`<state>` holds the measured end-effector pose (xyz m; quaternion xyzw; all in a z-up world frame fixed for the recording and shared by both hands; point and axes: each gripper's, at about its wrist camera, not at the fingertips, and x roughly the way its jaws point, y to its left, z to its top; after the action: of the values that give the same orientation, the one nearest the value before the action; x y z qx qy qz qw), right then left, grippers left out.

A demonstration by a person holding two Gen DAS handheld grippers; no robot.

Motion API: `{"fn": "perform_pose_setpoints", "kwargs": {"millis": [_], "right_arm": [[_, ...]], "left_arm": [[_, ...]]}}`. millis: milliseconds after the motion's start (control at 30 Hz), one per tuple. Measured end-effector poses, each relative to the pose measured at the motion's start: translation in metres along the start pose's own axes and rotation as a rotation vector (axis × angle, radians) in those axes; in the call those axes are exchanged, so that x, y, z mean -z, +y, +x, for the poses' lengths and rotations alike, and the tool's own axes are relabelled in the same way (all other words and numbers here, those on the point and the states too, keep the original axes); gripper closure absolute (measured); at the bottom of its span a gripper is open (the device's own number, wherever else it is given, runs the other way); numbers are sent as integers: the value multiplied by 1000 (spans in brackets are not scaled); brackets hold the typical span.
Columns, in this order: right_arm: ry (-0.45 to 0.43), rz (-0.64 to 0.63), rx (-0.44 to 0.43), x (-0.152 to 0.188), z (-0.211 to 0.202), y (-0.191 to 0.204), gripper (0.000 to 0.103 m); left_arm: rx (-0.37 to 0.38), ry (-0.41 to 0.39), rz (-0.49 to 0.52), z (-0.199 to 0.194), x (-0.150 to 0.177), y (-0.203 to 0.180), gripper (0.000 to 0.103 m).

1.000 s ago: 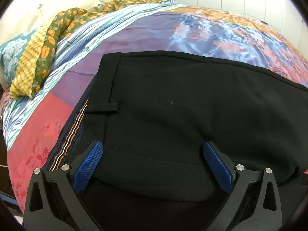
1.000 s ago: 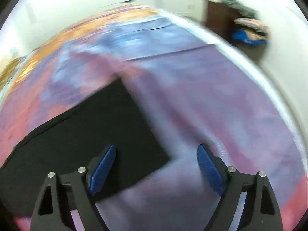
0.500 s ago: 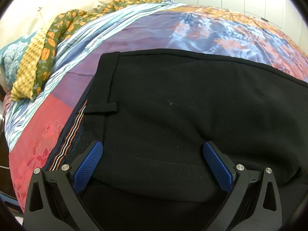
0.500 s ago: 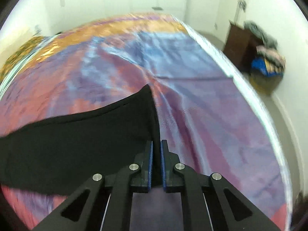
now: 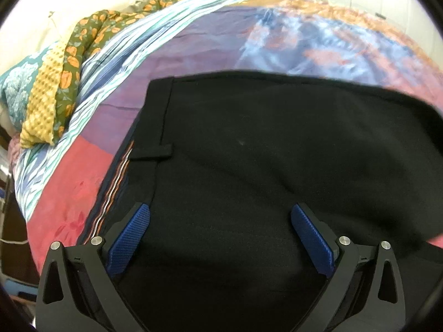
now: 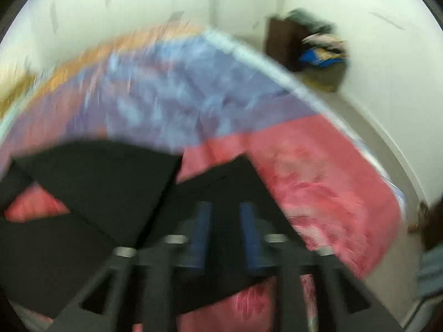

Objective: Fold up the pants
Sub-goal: 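Grasp the trouser leg end with the right tool and lift it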

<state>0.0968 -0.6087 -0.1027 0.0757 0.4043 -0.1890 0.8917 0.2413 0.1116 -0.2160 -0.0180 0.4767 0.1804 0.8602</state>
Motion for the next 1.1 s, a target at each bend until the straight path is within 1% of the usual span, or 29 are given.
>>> {"fn": "perform_pose_setpoints", "kwargs": {"millis": [33, 67, 100, 133, 167, 233, 267, 300, 400, 433, 467, 500, 533, 567, 600, 633, 667, 733, 833, 933, 967, 1000, 1033, 1067, 1100], "right_arm": [[-36, -7, -5, 1, -13, 9, 11], [-75, -33, -20, 4, -28, 24, 10], [-84, -52, -34, 7, -35, 32, 10], [-85, -79, -62, 9, -40, 52, 10], [-81, -92, -88, 13, -44, 67, 10], [-47, -94, -168, 26, -46, 103, 9], [-24, -88, -208, 36, -47, 118, 8], [7, -87, -259, 47, -42, 140, 8], [74, -98, -305, 72, -27, 183, 8], [103, -107, -310, 82, -18, 201, 8], [122, -126, -300, 92, -8, 211, 8], [142, -154, -276, 104, 3, 220, 7], [168, -182, -250, 113, 12, 226, 6], [180, -211, -221, 123, 19, 231, 5], [156, -254, -202, 132, 23, 237, 2], [108, -289, -197, 138, 23, 239, 0], [81, -289, -200, 140, 23, 239, 0], [91, -248, -228, 139, 25, 235, 0], [88, -198, -274, 139, 29, 228, 0], [91, -234, -291, 142, 26, 227, 0], [117, -238, -303, 137, 25, 226, 0], [126, -228, -312, 130, 18, 223, 0], [103, -189, -332, 124, 10, 216, 0], [60, -134, -370, 119, 1, 206, 0], [3, -49, -445, 115, -10, 189, 0]], "left_arm": [[45, -10, -3, -12, 5, -1, 1], [91, -18, 4, -25, 11, -3, 1], [130, -24, 21, -39, 19, -8, 1], [165, -31, 38, -53, 27, -14, 1], [190, -35, 48, -62, 34, -18, 1], [250, -37, 66, -79, 49, -29, 1], [263, -34, 71, -82, 53, -33, 1], [274, -29, 80, -83, 58, -39, 1], [252, -20, 133, -77, 64, -52, 1], [247, -14, 147, -71, 66, -54, 1], [250, 6, 162, -62, 68, -56, 1], [273, 56, 177, -47, 72, -58, 1], [305, 76, 173, -36, 75, -57, 0], [329, 53, 160, -33, 77, -53, 0], [348, 24, 141, -34, 78, -49, 0], [352, 15, 138, -35, 79, -48, 1], [345, 7, 143, -36, 81, -49, 1], [329, -8, 157, -36, 83, -52, 0], [331, -13, 158, -37, 83, -53, 0], [337, -20, 161, -35, 84, -50, 0], [337, -23, 163, -35, 84, -50, 1], [336, -25, 165, -34, 86, -48, 1], [334, -27, 167, -34, 87, -49, 0], [330, -28, 169, -33, 87, -49, 0], [326, -30, 171, -33, 87, -51, 0]]}}
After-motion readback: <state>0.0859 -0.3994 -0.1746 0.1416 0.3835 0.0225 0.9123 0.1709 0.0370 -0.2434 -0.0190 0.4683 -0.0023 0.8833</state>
